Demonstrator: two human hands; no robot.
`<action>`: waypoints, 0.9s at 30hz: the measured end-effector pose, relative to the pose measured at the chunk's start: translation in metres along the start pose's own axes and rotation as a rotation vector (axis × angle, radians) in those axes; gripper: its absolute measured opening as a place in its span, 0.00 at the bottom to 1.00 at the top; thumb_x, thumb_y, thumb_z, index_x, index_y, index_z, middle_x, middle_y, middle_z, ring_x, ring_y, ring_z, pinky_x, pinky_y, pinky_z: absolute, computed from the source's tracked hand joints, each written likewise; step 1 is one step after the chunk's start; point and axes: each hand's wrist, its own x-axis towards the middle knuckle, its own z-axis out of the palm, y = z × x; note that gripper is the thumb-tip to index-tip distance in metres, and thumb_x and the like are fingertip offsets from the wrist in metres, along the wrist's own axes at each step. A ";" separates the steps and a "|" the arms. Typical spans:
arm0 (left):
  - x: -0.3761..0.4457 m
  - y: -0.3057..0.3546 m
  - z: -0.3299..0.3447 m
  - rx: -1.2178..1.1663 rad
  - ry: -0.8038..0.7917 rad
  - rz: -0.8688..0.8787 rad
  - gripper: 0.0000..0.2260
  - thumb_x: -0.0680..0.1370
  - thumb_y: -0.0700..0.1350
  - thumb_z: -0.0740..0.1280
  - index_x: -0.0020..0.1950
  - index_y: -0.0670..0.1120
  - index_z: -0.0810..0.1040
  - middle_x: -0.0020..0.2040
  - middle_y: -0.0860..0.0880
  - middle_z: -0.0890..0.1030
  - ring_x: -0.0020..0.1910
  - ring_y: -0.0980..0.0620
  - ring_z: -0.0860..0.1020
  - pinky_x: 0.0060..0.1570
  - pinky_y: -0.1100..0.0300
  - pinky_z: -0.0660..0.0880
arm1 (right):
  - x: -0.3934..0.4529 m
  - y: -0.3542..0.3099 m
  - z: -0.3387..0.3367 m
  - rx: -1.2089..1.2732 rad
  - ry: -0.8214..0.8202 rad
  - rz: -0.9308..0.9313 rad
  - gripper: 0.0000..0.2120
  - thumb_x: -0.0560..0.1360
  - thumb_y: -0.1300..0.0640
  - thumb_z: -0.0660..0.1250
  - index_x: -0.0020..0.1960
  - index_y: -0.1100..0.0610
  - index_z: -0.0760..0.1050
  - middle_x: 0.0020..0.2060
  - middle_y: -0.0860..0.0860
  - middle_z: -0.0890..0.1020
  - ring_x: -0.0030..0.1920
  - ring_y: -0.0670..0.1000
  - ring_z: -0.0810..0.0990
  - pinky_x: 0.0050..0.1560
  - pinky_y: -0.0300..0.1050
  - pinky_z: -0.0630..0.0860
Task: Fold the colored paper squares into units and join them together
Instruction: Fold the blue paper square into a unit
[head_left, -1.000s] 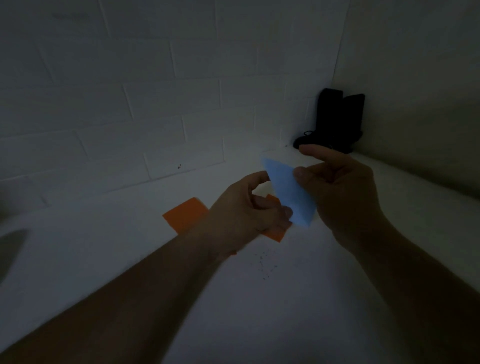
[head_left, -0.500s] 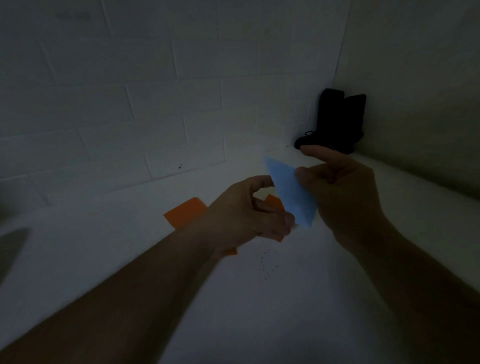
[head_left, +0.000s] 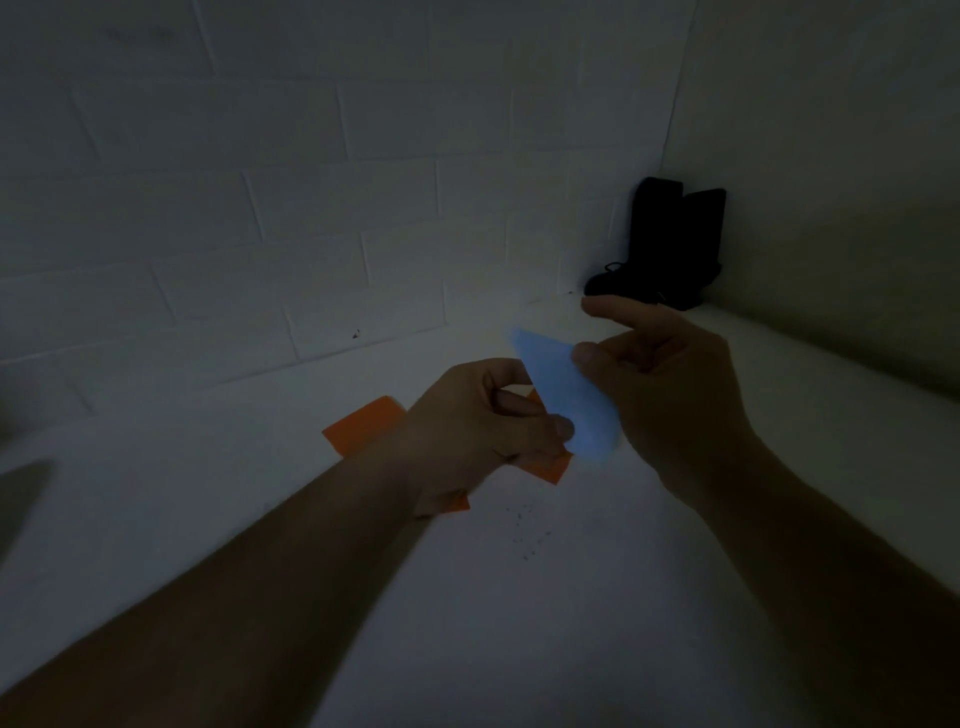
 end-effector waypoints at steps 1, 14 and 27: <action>0.000 0.000 -0.001 -0.004 -0.005 -0.002 0.19 0.78 0.31 0.71 0.68 0.41 0.79 0.56 0.36 0.85 0.55 0.40 0.85 0.55 0.53 0.83 | 0.000 0.000 0.000 -0.006 -0.004 0.002 0.19 0.74 0.61 0.74 0.55 0.38 0.79 0.36 0.48 0.85 0.41 0.46 0.83 0.45 0.42 0.80; -0.003 0.007 -0.005 -0.107 0.130 -0.018 0.18 0.75 0.35 0.75 0.65 0.43 0.81 0.53 0.36 0.86 0.55 0.36 0.85 0.59 0.46 0.82 | -0.002 -0.001 0.002 -0.039 -0.031 0.007 0.17 0.74 0.60 0.75 0.58 0.42 0.79 0.35 0.51 0.84 0.38 0.43 0.82 0.38 0.30 0.76; -0.001 0.014 -0.003 -0.305 0.333 0.021 0.13 0.78 0.33 0.71 0.62 0.40 0.81 0.52 0.37 0.86 0.48 0.44 0.87 0.46 0.55 0.84 | -0.003 -0.003 0.001 -0.057 -0.061 0.015 0.18 0.75 0.60 0.73 0.59 0.42 0.76 0.34 0.48 0.83 0.36 0.38 0.81 0.35 0.28 0.75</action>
